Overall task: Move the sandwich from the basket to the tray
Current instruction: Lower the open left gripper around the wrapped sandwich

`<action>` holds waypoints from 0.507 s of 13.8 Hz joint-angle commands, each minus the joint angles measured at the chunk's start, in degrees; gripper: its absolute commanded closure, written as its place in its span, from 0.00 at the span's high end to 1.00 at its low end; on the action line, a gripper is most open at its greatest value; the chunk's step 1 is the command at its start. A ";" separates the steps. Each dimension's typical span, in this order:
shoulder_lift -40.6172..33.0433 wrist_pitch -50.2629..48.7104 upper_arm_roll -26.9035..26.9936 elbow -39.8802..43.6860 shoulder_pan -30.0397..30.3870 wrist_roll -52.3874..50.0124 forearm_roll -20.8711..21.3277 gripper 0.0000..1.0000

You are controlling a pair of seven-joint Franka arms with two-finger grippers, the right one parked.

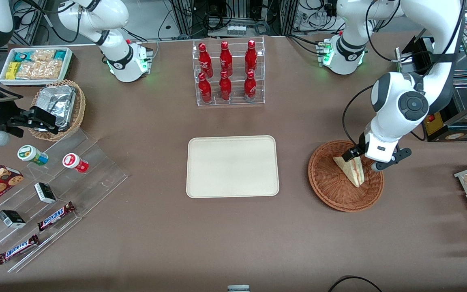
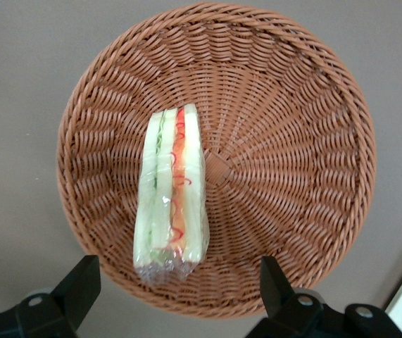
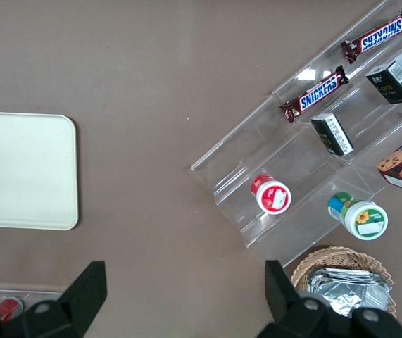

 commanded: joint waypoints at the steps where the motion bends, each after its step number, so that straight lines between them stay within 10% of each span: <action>1: -0.21 3.60 -0.41 -2.15 0.55 -2.39 0.91 1.00; 7: 0.06 10.98 -0.32 -7.07 1.34 -2.39 1.00 1.00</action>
